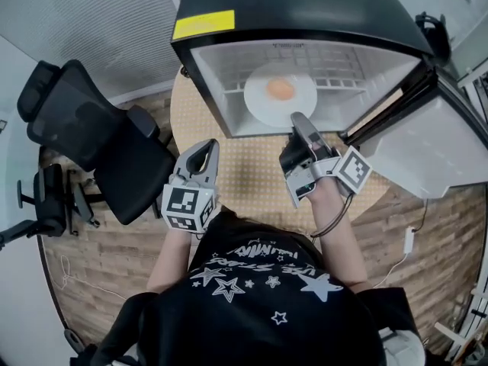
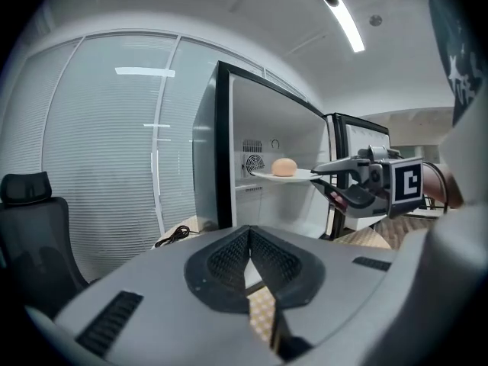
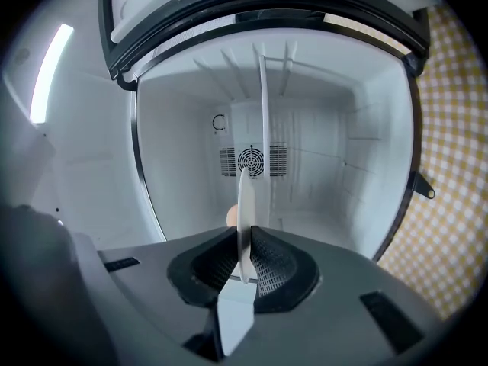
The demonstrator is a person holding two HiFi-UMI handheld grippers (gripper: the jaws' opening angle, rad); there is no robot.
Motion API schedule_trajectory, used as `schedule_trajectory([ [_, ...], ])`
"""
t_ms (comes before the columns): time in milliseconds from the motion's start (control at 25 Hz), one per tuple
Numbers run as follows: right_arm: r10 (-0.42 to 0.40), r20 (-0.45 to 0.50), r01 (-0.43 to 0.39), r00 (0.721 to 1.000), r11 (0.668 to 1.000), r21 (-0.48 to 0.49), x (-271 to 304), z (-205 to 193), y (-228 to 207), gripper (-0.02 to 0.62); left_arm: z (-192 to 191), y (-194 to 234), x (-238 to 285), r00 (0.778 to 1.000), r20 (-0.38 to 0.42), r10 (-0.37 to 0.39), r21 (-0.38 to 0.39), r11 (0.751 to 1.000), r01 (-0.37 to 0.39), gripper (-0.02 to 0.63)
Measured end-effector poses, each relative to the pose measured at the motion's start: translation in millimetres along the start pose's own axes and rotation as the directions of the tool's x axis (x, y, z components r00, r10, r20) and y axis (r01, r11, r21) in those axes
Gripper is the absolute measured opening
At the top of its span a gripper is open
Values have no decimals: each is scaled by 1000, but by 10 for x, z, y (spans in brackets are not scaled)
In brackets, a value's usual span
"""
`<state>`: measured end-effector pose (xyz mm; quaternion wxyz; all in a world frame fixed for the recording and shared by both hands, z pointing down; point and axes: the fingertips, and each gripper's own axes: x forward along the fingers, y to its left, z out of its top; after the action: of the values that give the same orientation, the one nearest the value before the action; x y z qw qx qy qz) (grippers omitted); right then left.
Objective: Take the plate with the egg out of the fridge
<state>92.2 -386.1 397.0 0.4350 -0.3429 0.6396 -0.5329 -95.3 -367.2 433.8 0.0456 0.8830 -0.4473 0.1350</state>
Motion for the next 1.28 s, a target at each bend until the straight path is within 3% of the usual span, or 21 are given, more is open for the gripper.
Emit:
schedule_trajectory([
  [320, 8, -114, -6, 993, 1000, 19, -292, -50, -63, 58, -178, -334, -313, 993, -20, 116, -43, 992, -117, 5],
  [600, 24, -147, -20, 989, 999, 32, -395, -129, -78, 58, -276, -441, -570, 987, -37, 159, -38, 986, -161, 5],
  [1040, 1, -156, -2, 988, 1000, -5, -632, -542, 77, 57, -326, -470, -1049, 993, -25, 119, -29, 992, -120, 5],
  [1280, -17, -136, 17, 991, 1000, 1, -1049, -949, 132, 55, -423, -566, -1549, 993, 17, 119, -54, 992, -118, 5],
])
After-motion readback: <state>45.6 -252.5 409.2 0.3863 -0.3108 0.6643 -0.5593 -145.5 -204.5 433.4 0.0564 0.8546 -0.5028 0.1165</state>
